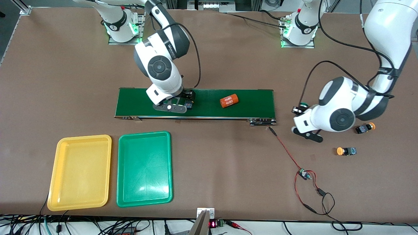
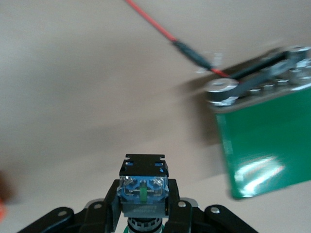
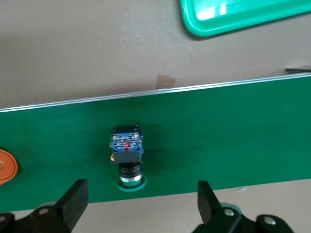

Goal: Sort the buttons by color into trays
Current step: 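Lift the button with the right gripper while the left gripper places its button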

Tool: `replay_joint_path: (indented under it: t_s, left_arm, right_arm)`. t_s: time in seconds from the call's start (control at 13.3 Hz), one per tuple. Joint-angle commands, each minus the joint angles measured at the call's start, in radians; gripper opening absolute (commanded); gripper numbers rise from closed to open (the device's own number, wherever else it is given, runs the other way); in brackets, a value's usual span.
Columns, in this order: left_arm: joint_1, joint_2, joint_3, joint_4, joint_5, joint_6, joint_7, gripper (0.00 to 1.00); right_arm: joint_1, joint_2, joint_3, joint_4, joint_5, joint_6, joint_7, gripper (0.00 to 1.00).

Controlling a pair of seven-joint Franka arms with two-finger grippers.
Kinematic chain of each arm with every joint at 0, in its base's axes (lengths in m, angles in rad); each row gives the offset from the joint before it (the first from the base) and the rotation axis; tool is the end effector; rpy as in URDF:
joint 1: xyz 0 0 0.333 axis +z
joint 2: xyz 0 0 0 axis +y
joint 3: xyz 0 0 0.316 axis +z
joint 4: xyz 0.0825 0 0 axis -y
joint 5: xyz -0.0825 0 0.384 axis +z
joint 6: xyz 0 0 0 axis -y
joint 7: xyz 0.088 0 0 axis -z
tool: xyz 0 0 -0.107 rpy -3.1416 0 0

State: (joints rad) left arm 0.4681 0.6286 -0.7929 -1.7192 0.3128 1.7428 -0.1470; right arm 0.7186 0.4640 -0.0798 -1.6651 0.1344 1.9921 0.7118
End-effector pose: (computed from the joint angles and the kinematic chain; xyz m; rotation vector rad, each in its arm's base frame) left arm 0.5999 -0.1264 0.2823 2.9844 -0.4346 -0.6487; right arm 0.5196 0.4029 0.3282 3.1057 -0.2027 -0.2443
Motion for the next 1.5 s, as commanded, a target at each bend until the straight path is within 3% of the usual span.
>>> replay_joint_path:
  t_s: [0.0, 0.3, 0.53, 0.6, 0.68, 0.75, 0.83, 0.9, 1.2, 1.43]
  left_arm:
    - [-0.008, 0.034, -0.017, -0.008, -0.090, 0.015, -0.057, 0.10]
    - [-0.176, 0.037, -0.015, -0.010, -0.090, 0.050, -0.334, 0.10]
    - [-0.252, 0.063, -0.008, -0.013, -0.087, 0.130, -0.439, 0.11]
    - [-0.262, 0.065, -0.008, -0.011, -0.086, 0.142, -0.454, 0.19]
    - [-0.264, 0.063, -0.008, -0.008, -0.086, 0.142, -0.459, 0.51]
    - [-0.261, 0.063, -0.008, -0.005, -0.086, 0.141, -0.457, 1.00]
    - [-0.264, 0.062, -0.008, 0.000, -0.086, 0.135, -0.459, 1.00]
    - [-0.261, 0.054, -0.008, 0.004, -0.087, 0.129, -0.462, 1.00]
    - [-0.244, 0.030, -0.002, 0.130, -0.066, -0.063, -0.454, 1.00]
    - [-0.194, 0.037, 0.040, 0.251, 0.037, -0.183, -0.454, 1.00]
  right_arm:
    - [0.013, 0.027, -0.012, -0.016, -0.004, 0.049, 0.018, 1.00]
    - [0.009, 0.074, -0.015, -0.018, -0.031, 0.056, 0.011, 1.00]
    - [0.001, 0.099, -0.017, -0.018, -0.038, 0.057, 0.011, 0.87]
    - [0.001, 0.102, -0.017, -0.016, -0.039, 0.057, 0.011, 0.83]
    - [0.002, 0.110, -0.017, -0.013, -0.038, 0.059, 0.014, 0.78]
    - [0.004, 0.111, -0.017, -0.012, -0.035, 0.060, 0.018, 0.60]
    - [-0.001, 0.111, -0.017, -0.013, -0.035, 0.059, 0.018, 0.41]
    - [-0.002, 0.111, -0.017, -0.012, -0.035, 0.059, 0.020, 0.31]
    - [0.004, 0.110, -0.017, -0.005, -0.035, 0.059, 0.018, 0.14]
    - [-0.004, 0.099, -0.023, 0.031, -0.035, 0.050, 0.008, 0.11]
